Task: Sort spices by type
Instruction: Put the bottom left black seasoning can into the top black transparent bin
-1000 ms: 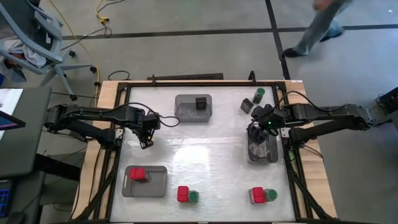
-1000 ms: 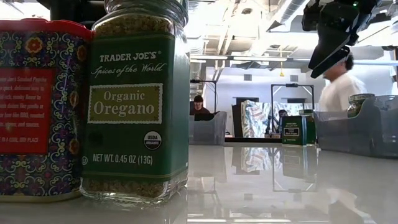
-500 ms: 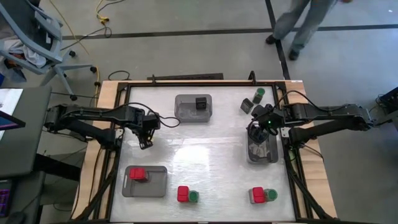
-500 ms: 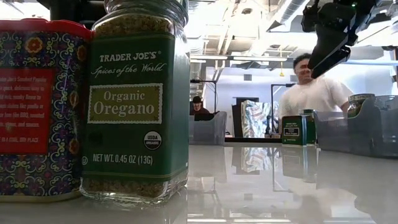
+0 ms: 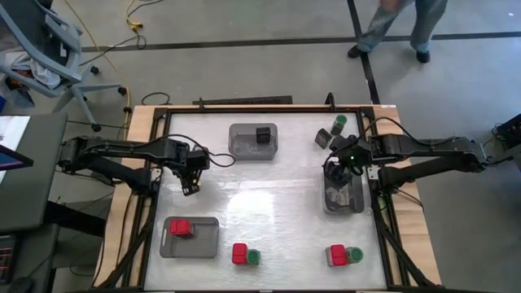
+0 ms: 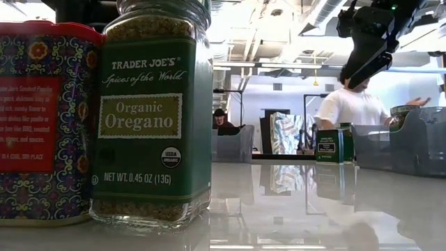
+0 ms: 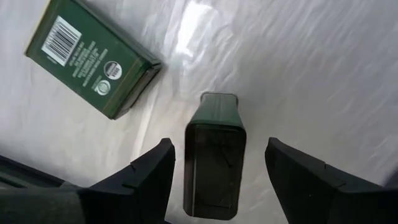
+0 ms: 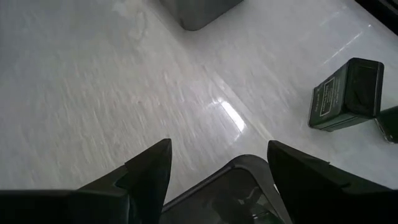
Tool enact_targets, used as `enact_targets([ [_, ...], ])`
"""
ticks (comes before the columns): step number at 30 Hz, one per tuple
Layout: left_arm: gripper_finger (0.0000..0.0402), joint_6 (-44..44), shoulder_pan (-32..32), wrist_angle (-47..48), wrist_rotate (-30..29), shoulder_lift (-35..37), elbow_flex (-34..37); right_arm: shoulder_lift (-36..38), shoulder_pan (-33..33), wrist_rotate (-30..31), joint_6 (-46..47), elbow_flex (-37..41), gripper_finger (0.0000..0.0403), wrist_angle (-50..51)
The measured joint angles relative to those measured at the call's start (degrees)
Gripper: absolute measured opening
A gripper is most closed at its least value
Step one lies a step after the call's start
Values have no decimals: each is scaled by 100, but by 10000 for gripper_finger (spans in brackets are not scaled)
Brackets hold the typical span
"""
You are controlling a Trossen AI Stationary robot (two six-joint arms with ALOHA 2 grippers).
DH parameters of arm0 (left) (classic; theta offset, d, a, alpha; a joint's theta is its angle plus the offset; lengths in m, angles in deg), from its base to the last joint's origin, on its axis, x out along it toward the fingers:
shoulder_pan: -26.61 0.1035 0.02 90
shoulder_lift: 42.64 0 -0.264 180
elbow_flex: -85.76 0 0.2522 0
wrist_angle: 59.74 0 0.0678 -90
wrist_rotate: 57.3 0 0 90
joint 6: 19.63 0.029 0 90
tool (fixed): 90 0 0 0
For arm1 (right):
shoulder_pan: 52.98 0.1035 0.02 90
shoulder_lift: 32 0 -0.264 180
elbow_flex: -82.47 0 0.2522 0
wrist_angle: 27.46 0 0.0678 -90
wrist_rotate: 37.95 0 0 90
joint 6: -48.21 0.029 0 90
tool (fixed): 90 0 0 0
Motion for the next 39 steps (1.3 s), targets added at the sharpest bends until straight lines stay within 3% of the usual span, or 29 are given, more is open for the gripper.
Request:
enact_targets([
  [18, 239, 37, 0, 332, 37, 0, 4, 0, 0, 0, 0, 0, 291, 0],
  [27, 239, -295, -2, -10, -4, 0, 593, -2, 2, -2, 3, -2, 291, 2],
  [39, 239, -201, 0, -160, -5, 0, 419, -2, 2, -2, 4, -2, 291, 1],
])
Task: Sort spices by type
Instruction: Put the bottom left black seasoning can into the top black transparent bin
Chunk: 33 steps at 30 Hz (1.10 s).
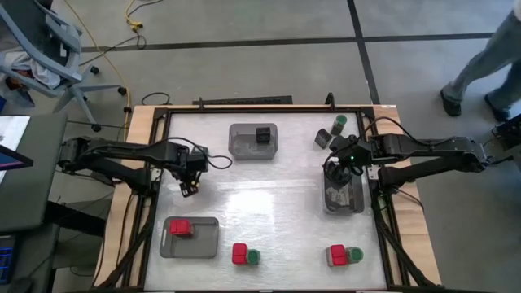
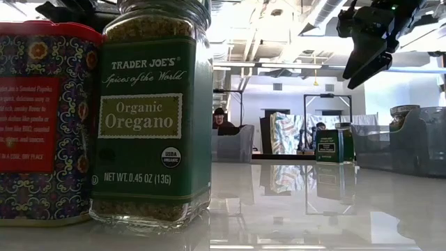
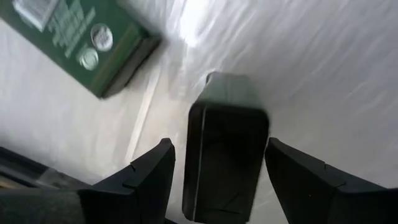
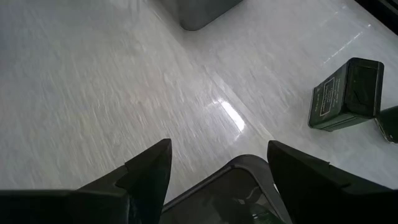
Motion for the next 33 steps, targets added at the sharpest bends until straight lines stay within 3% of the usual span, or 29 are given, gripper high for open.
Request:
enact_targets([
  [14, 236, 479, 0, 204, 1, 0, -160, 0, 0, 0, 12, 0, 291, 2],
  [27, 156, 612, 0, 216, 0, 0, -159, 0, 0, 0, -6, 0, 291, 0],
  [33, 137, 690, 0, 216, 9, 0, -161, 0, 0, 0, -6, 0, 291, 0],
])
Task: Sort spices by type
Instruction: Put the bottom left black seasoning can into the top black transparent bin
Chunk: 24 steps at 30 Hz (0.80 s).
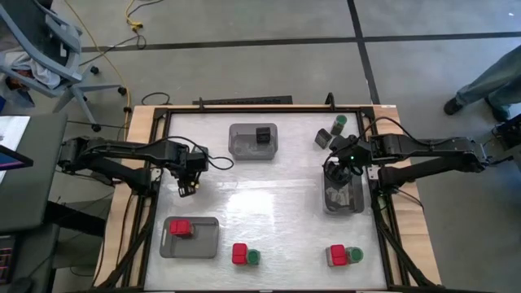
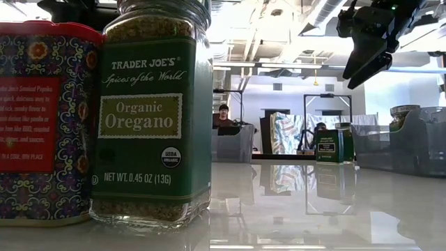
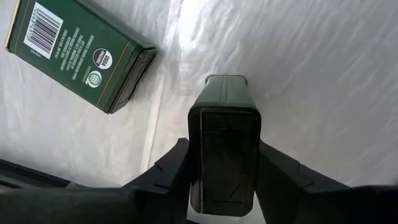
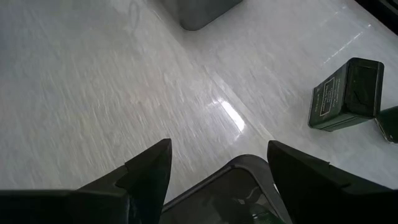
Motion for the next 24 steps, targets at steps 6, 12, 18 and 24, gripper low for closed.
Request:
enact_targets([
  [6, 135, -138, 0, 83, 228, -1, -41, 0, 0, 0, 2, 0, 291, 5],
  [12, 134, -508, -2, 674, 278, -4, -595, 0, 0, 0, 2, 0, 291, 25],
  [18, 133, -751, -2, 1012, 269, -4, -1504, 0, 0, 0, 2, 0, 291, 35],
  [24, 133, -1102, -2, 978, 153, -2, -2315, 0, 0, 0, 2, 0, 291, 47],
])
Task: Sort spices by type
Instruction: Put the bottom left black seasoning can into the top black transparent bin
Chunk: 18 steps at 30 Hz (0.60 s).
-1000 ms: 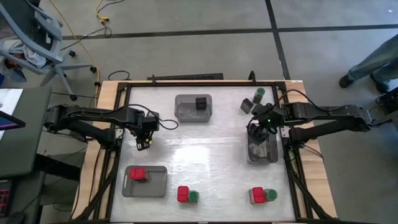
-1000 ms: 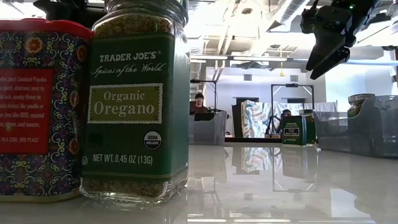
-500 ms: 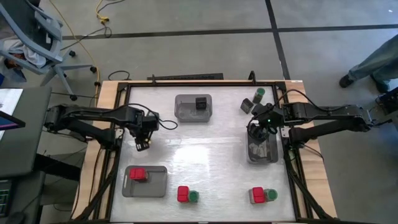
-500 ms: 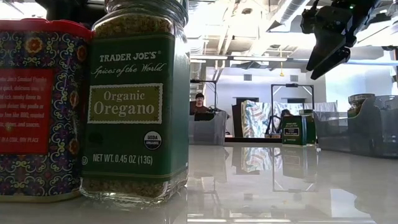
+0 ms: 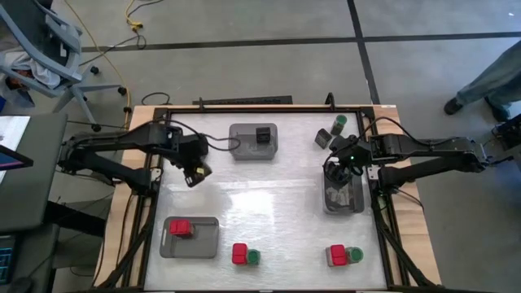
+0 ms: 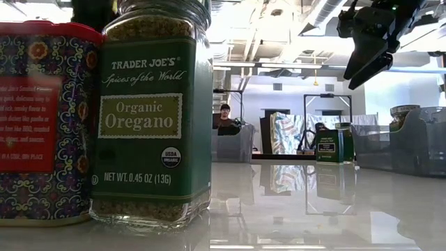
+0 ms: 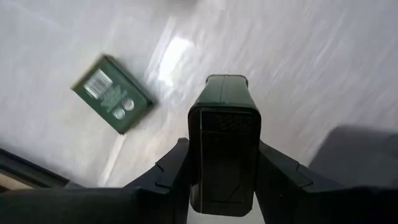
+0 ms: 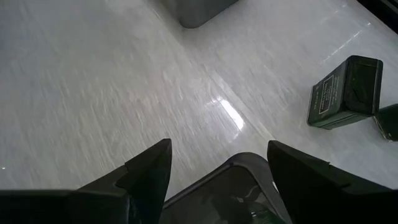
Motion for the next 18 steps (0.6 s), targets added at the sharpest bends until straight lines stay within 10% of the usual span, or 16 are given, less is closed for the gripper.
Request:
enact_targets([
  [18, 133, 738, 373, -20, -229, -1925, -2233, 0, 278, -367, -1057, 0, 291, 62],
])
